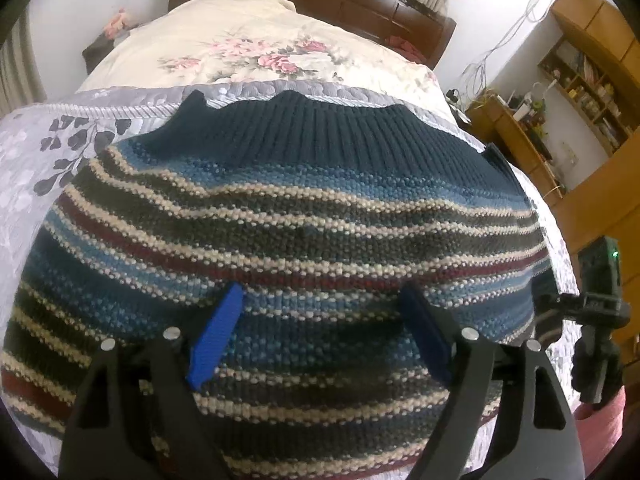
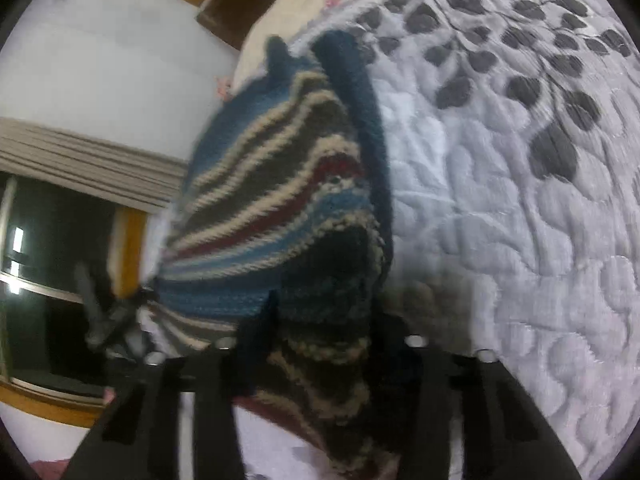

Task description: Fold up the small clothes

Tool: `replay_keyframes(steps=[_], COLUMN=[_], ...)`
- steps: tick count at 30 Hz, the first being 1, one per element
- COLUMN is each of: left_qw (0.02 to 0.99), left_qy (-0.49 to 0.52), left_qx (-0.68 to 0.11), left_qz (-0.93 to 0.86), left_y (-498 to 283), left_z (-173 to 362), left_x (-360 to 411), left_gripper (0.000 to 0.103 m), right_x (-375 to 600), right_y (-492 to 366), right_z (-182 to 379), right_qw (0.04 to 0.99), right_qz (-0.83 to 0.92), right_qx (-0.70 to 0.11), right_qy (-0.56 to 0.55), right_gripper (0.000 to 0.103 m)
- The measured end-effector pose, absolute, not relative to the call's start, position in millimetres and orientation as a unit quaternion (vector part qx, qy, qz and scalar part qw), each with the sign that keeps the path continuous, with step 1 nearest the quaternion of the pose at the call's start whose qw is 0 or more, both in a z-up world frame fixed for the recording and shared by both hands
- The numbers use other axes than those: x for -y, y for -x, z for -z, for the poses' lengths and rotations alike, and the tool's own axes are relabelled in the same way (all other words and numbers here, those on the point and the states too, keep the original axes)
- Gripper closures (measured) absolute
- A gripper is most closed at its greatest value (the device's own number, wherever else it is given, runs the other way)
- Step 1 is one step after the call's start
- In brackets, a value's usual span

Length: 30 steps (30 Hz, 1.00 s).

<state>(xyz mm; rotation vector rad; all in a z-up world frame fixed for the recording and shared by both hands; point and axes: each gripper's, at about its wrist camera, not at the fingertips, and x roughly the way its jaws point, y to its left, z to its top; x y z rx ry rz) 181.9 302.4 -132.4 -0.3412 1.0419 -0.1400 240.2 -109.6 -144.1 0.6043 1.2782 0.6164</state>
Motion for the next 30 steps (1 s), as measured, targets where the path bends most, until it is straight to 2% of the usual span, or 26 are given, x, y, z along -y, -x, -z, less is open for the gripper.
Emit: replay_keyframes(steps=[5, 9, 24, 28, 30], left_qw=[0.85, 0.85, 0.851, 0.847, 0.849], left_qy=[0.167, 0.167, 0.17, 0.19, 0.207], left_qx=[-0.493, -0.493, -0.488, -0.487, -0.478], left_qz=[0.077, 0.08, 0.093, 0.092, 0.093], left_y=[-181.6, -182.1, -185.3, -180.9, -174.7], left_z=[134.0, 136.1, 143.3, 132.4, 124.7], left_x=[-305.5, -305.7, -308.1, -315.5, -323.7], left_gripper=[0.022, 0.022, 0.018, 0.021, 0.021], right_x=[109.8, 96.0, 104.6, 96.0, 90.4], right_y=[-233.2, -229.1, -229.6, -227.7, -225.5], right_z=[118.3, 133.5, 148.9, 133.0, 107.7], right_qw=[0.743, 0.747, 0.741, 0.747, 0.763], right_qz=[-0.29, -0.262, -0.241, -0.231, -0.231], right_qx=[-0.546, -0.569, -0.579, -0.578, -0.562], right_qy=[-0.257, -0.222, -0.24, -0.234, -0.219], right_gripper=[0.068, 0.069, 0.066, 0.069, 0.069])
